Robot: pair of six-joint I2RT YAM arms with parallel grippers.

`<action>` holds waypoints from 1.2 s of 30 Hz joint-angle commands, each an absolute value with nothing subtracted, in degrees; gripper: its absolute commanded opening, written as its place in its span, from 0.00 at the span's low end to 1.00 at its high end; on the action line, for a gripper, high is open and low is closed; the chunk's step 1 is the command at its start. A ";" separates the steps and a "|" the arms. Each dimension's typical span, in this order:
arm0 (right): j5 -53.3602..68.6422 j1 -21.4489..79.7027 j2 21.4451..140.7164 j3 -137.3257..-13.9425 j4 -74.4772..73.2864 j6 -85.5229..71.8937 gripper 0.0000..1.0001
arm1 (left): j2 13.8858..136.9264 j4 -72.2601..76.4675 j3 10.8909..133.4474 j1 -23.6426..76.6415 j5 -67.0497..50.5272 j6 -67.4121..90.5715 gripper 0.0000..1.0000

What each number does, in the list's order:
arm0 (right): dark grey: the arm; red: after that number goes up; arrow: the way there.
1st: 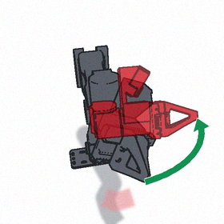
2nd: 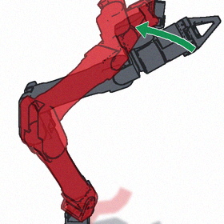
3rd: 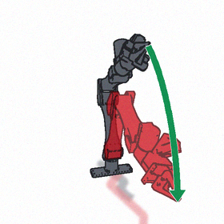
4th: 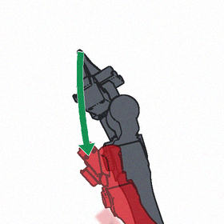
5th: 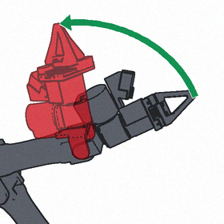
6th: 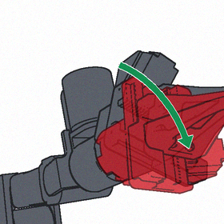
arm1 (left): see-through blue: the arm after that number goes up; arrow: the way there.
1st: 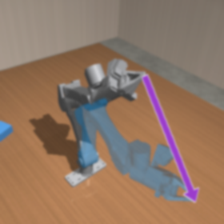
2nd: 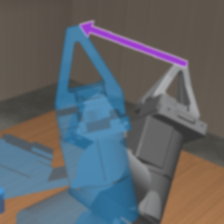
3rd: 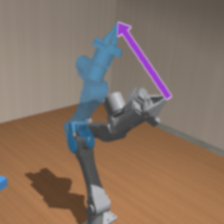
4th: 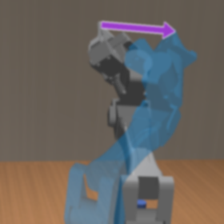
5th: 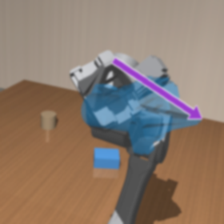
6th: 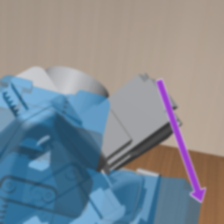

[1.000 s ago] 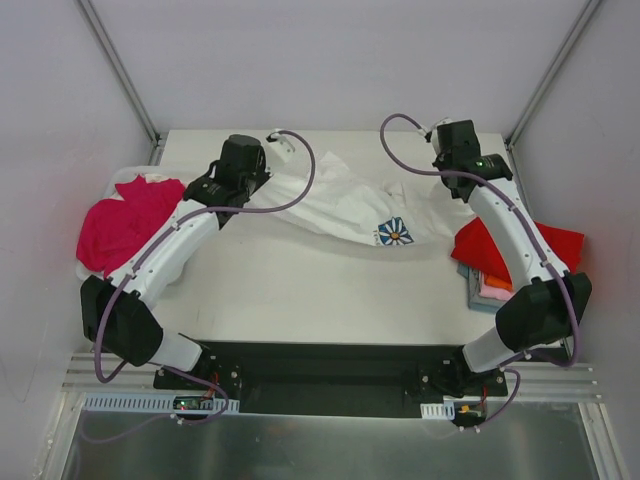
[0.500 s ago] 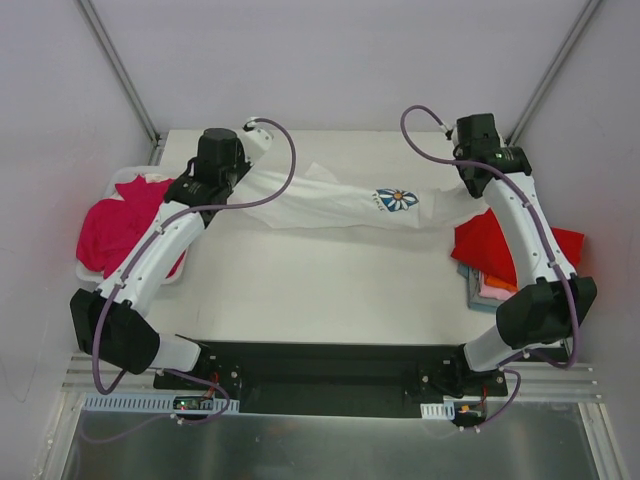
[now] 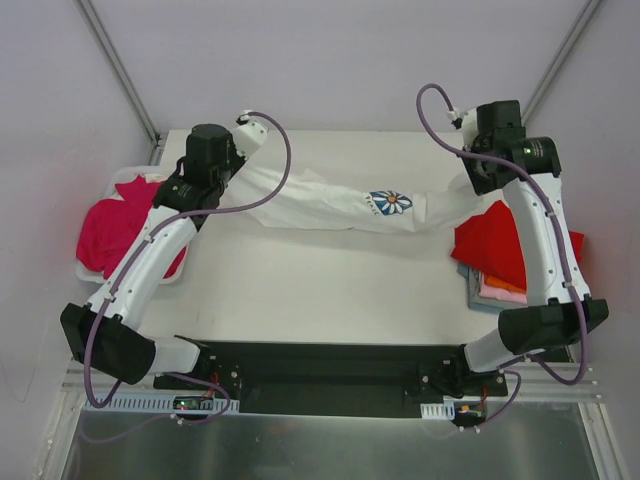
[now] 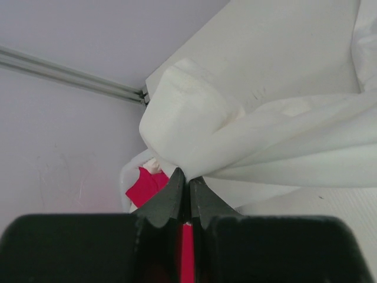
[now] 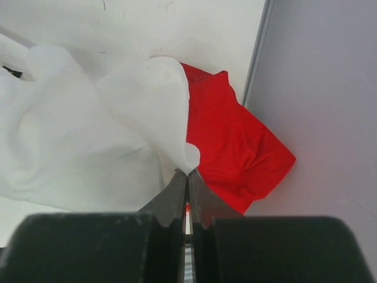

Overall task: Fold and stack the t-shirts
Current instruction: Flatten out the tshirt

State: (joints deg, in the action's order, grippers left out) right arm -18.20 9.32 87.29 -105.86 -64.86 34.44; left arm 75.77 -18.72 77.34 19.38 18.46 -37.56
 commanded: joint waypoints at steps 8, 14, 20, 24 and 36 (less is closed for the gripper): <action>-21.61 8.70 81.12 -107.57 -56.95 34.72 0.01 | 81.90 -12.31 91.83 18.54 19.86 -40.25 0.00; -23.73 8.09 83.05 -108.89 -54.67 33.58 0.01 | 88.94 -11.60 100.19 18.46 21.97 -41.48 0.00; -28.11 7.47 82.44 -110.74 -52.83 32.52 0.01 | 89.38 -10.90 102.21 17.58 22.94 -41.92 0.00; -29.88 7.21 80.78 -111.53 -50.72 31.82 0.01 | 88.16 -10.46 102.92 15.47 22.33 -38.95 0.00; -25.92 7.12 81.29 -116.19 -50.19 34.01 0.01 | 86.21 -10.11 103.97 14.85 16.96 -39.11 0.00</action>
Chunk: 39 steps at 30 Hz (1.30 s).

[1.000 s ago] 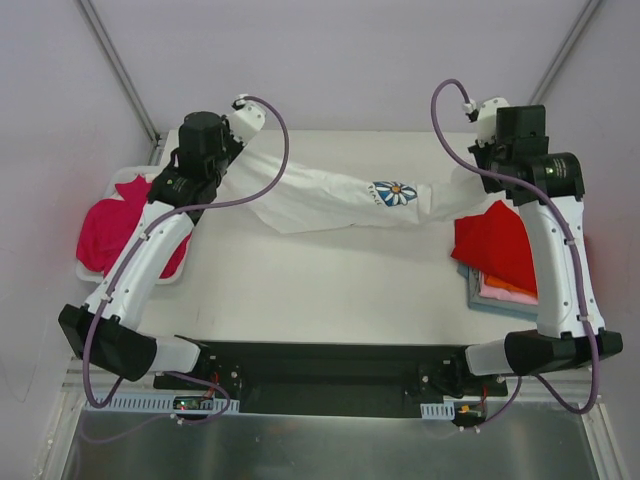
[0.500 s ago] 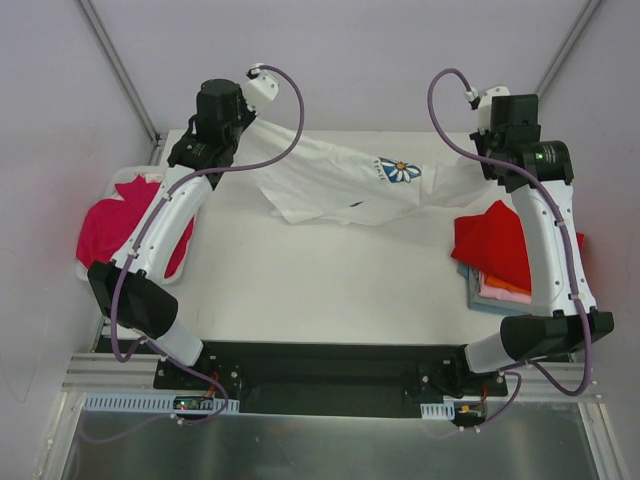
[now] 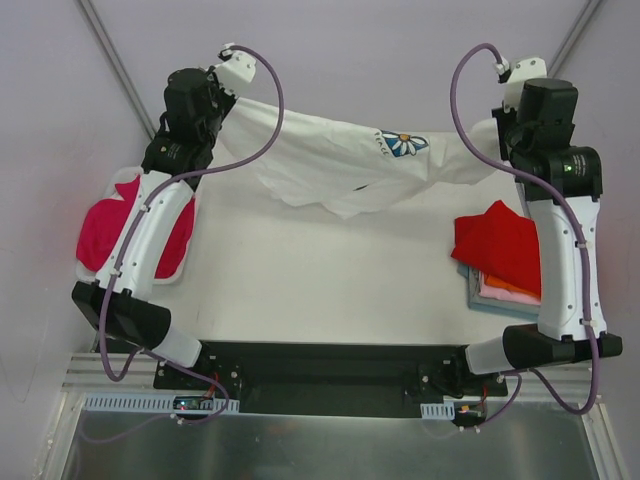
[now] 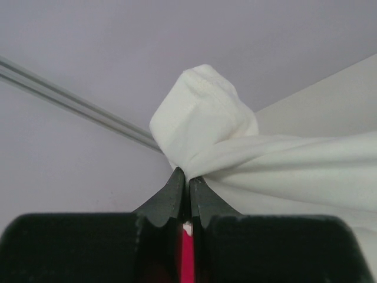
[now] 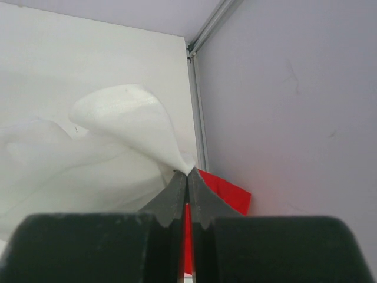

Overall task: Fold and stack the t-shirts
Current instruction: Flatten out the tshirt

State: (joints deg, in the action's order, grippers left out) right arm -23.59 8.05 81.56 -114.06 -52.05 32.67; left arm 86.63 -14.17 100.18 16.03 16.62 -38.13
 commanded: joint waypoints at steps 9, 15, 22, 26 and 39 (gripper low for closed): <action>-26.89 5.89 91.31 -123.73 -46.67 33.31 0.01 | 101.86 -10.02 117.41 14.41 19.77 -40.52 0.00; -24.88 5.97 90.19 -123.32 -47.90 31.47 0.01 | 101.70 -10.11 115.50 14.41 19.17 -41.13 0.00; -19.17 6.33 81.93 -109.44 -50.62 29.80 0.01 | 89.92 -10.02 89.26 17.83 16.00 -41.75 0.00; -17.49 6.42 77.53 -102.23 -50.89 29.18 0.01 | 83.16 -9.93 81.22 19.42 15.12 -40.52 0.00; -18.98 6.42 77.50 -108.19 -52.73 30.06 0.01 | 80.14 -9.58 87.09 19.78 17.05 -42.10 0.00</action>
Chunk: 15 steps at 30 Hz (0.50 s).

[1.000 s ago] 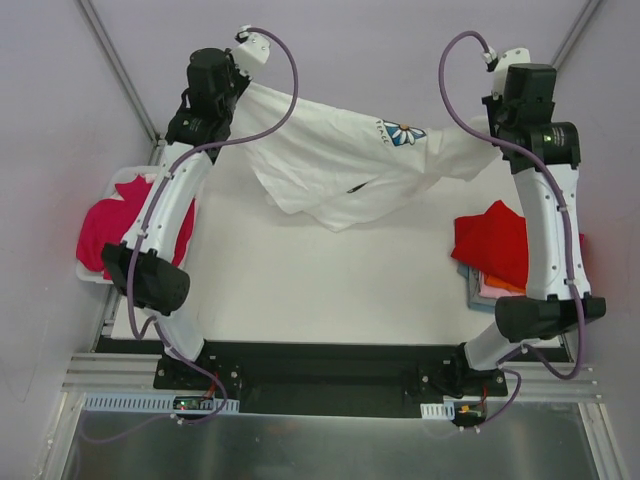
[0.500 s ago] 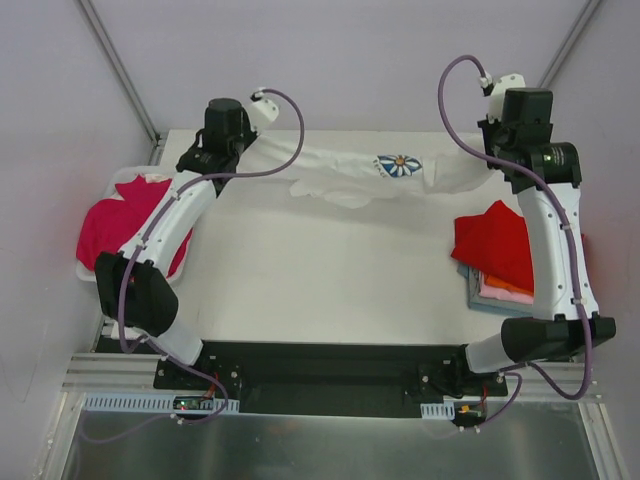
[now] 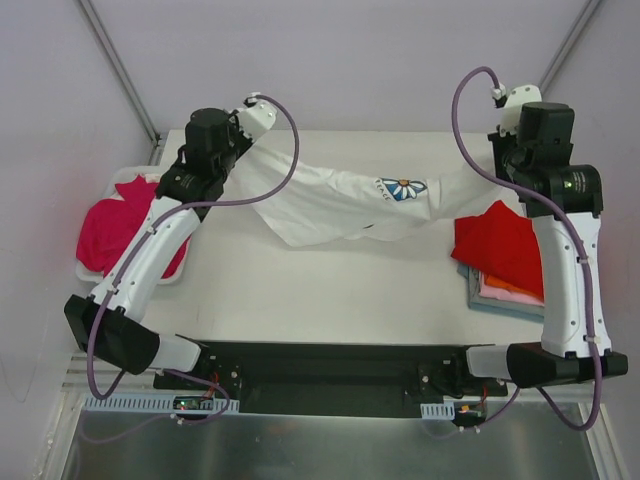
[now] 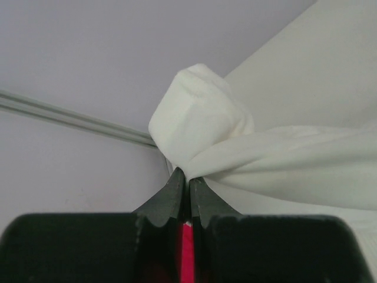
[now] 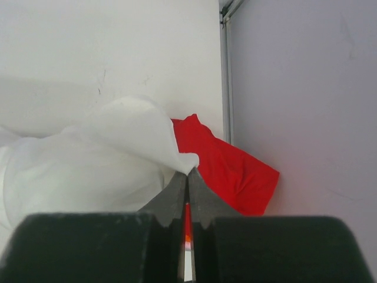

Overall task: Fold and stack the t-shirts
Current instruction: Flatten out the tshirt

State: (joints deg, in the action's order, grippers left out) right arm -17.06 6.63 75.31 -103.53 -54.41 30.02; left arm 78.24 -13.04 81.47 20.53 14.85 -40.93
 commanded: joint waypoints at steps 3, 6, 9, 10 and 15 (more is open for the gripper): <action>-18.72 6.50 82.59 -110.21 -52.30 30.32 0.01 | 85.85 -9.32 90.70 19.69 16.53 -42.63 0.00; -18.02 6.50 87.43 -109.60 -51.33 30.76 0.01 | 91.66 -8.97 93.86 19.78 16.35 -43.06 0.00; -17.76 6.59 90.87 -108.02 -50.11 31.29 0.01 | 97.98 -8.79 95.09 19.78 16.08 -43.42 0.00; -17.58 6.59 92.62 -107.15 -49.49 31.38 0.01 | 99.13 -8.79 95.36 19.86 16.08 -43.59 0.00; -17.05 6.94 97.20 -102.31 -45.62 31.82 0.06 | 104.67 -8.17 95.80 19.86 15.82 -43.86 0.00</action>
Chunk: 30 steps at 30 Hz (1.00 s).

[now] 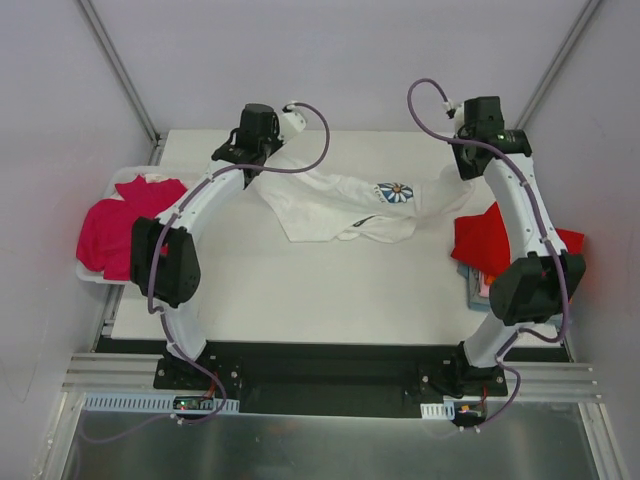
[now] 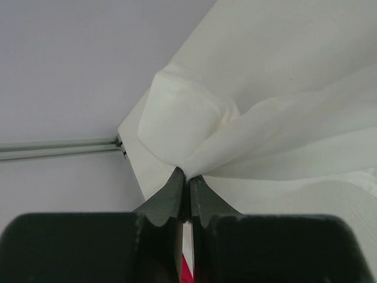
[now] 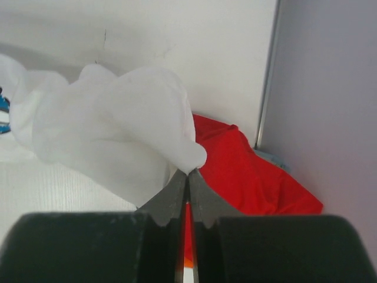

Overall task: Fold and stack the t-shirts
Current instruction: Flatten out the tshirt

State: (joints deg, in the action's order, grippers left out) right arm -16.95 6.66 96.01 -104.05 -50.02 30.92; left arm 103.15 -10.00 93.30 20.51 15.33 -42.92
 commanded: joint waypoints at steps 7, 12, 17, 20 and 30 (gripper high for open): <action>-17.66 7.12 103.00 -100.46 -43.33 32.08 0.11 | 108.54 -6.42 95.80 19.78 16.52 -44.30 0.09; -19.16 7.65 105.55 -100.55 -42.37 32.78 0.11 | 110.03 -5.36 95.80 19.86 17.75 -44.12 0.08; -19.25 8.08 105.74 -100.46 -43.06 32.61 0.12 | 111.09 -4.66 95.98 19.86 19.68 -43.77 0.52; -18.72 8.61 103.19 -97.40 -43.94 32.08 0.16 | 109.17 -4.66 94.58 19.86 18.90 -42.98 0.87; -17.06 11.51 90.62 -79.74 -44.91 33.49 0.42 | 87.46 -5.71 70.33 31.98 14.50 -45.70 0.99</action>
